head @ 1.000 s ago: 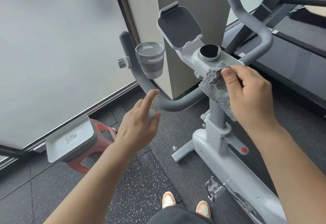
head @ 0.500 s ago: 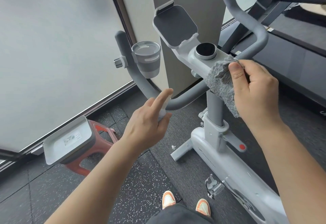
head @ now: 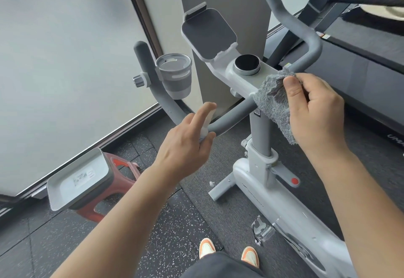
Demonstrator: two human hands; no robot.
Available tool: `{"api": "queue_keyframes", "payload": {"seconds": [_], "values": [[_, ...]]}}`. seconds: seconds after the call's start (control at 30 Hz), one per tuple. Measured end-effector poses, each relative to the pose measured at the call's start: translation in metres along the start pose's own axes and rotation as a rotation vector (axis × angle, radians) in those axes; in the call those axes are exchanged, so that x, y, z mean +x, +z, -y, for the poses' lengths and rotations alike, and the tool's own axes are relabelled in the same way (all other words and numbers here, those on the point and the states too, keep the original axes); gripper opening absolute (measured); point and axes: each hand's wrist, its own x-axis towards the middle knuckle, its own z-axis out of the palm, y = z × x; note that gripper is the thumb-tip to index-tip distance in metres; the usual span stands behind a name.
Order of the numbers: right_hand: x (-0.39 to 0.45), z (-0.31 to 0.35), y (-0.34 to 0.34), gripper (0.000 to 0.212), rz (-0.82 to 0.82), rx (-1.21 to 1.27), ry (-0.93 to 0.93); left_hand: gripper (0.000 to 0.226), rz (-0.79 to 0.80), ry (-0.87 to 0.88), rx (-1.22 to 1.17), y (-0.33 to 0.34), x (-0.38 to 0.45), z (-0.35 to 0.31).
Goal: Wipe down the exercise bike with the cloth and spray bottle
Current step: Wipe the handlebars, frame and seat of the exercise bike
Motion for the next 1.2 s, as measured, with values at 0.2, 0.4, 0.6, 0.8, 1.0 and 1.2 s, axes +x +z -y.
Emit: {"api": "queue_keyframes", "payload": {"seconds": [0.2, 0.4, 0.6, 0.8, 1.0, 1.2], "values": [[0.003, -0.002, 0.0, 0.035, 0.005, -0.012, -0.001, 0.064, -0.017, -0.025, 0.002, 0.002, 0.002, 0.005], [0.006, -0.002, 0.003, 0.034, 0.018, -0.008, -0.001, 0.058, -0.023, -0.052, -0.011, -0.003, 0.002, 0.01], [0.005, -0.003, 0.008, 0.033, 0.02, -0.003, 0.002, 0.06, -0.072, -0.066, -0.023, -0.004, -0.003, 0.017], [0.013, -0.002, 0.014, 0.034, -0.034, -0.013, 0.041, 0.059, -0.064, -0.061, -0.024, -0.004, -0.009, 0.027], [0.009, -0.001, 0.054, 0.034, -0.017, -0.012, 0.022, 0.059, -0.058, -0.064, -0.024, -0.004, -0.011, 0.033], [-0.028, -0.024, 0.108, 0.047, 0.284, -0.138, -0.103, 0.06, -0.078, -0.075, -0.041, -0.004, -0.014, 0.039]]}}
